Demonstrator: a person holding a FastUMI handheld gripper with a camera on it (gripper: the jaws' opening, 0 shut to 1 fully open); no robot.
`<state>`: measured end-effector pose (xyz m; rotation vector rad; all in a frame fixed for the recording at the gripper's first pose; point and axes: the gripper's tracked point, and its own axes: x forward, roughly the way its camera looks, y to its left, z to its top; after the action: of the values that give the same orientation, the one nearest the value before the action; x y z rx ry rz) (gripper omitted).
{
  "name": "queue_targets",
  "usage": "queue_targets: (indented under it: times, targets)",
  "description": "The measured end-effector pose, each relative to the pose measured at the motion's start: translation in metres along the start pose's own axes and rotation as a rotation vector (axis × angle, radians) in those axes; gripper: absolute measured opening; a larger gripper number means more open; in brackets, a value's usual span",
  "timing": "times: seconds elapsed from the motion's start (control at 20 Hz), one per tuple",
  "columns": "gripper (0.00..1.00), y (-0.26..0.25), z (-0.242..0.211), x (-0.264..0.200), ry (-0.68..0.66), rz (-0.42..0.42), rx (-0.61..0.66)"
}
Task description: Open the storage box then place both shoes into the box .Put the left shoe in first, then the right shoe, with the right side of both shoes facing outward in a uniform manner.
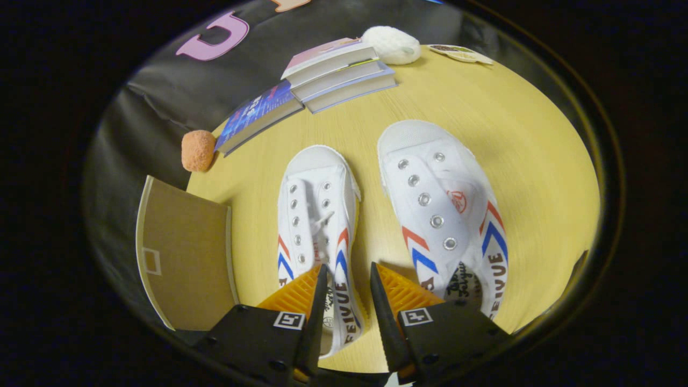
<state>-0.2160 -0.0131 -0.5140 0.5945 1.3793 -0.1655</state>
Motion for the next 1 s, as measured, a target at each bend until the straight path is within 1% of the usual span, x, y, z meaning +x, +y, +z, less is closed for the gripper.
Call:
queue_targets:
  times: [0.3,0.35,0.4,0.45,0.55,0.6,0.7,0.75,0.85,1.0]
  targets:
    - [0.50,0.000,-0.002,0.004,0.010,-0.003,-0.002]
    - [0.50,0.007,-0.003,0.007,0.015,0.028,0.016]
    - [0.27,0.007,-0.002,0.005,0.017,0.022,0.024]
    - [0.27,0.007,-0.002,0.004,0.020,0.023,0.018]
    - [0.18,0.007,-0.002,0.003,0.017,0.022,0.030]
    - [0.07,0.007,-0.002,0.002,0.022,0.028,0.039]
    - [0.07,0.015,-0.009,0.000,0.036,0.065,0.069]
    - [0.03,0.020,-0.008,0.000,0.028,0.083,0.098]
    - [0.02,0.028,-0.009,-0.003,0.022,0.125,0.163]
    - [0.03,0.044,-0.010,-0.008,0.049,0.226,0.295]
